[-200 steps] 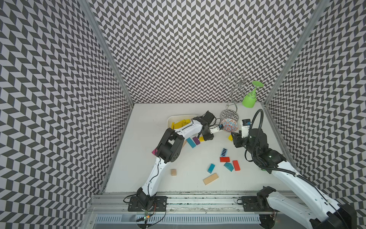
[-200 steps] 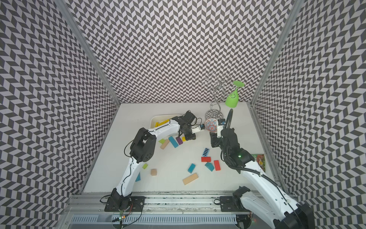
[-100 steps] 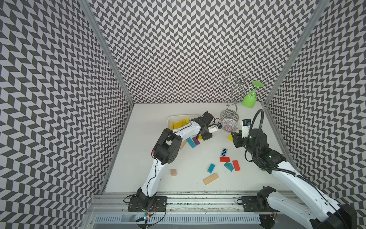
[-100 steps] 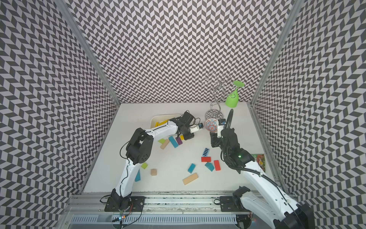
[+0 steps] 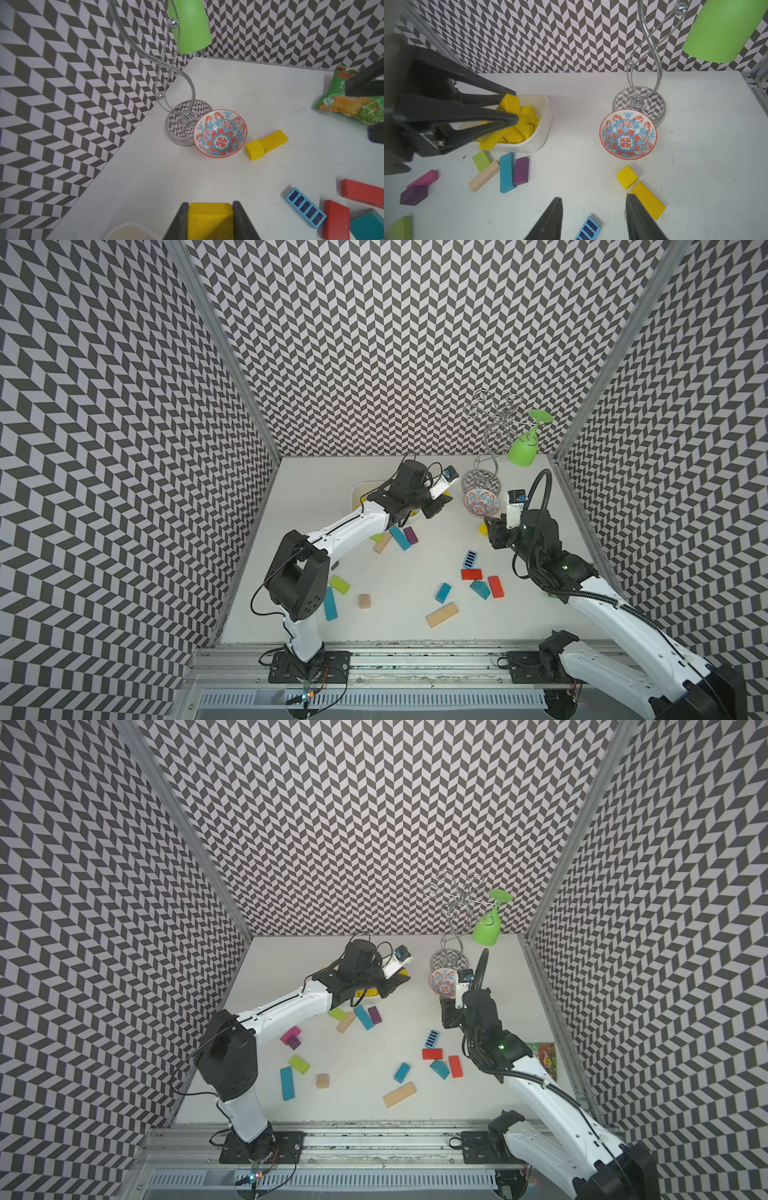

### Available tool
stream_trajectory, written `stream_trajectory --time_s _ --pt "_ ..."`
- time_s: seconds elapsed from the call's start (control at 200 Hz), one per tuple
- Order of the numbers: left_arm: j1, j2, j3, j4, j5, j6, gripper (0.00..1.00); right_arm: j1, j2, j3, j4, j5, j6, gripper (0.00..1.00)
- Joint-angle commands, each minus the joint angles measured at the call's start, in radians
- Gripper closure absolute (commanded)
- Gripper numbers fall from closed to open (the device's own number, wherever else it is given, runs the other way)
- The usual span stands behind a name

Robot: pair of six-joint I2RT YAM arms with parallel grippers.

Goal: Pick out the yellow building blocks
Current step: Place the building block in the storage box.

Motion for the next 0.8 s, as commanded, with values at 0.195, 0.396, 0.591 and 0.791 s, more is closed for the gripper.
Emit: stream_trajectory --time_s 0.195,0.396,0.591,0.791 --pt "0.252 -0.095 -0.157 0.238 -0.129 -0.446 1.0 -0.006 0.012 -0.008 0.076 -0.02 0.021 0.5" --pt "0.307 -0.089 -0.232 0.265 -0.349 -0.624 1.0 -0.005 0.015 -0.008 0.08 -0.025 0.027 0.5" --pt "0.348 -0.021 -0.212 0.209 -0.378 -0.719 1.0 -0.006 0.021 -0.006 0.078 -0.024 0.023 0.5" --pt "0.367 0.041 -0.192 0.164 -0.403 -0.736 1.0 -0.006 0.03 -0.002 0.083 -0.028 0.021 0.5"
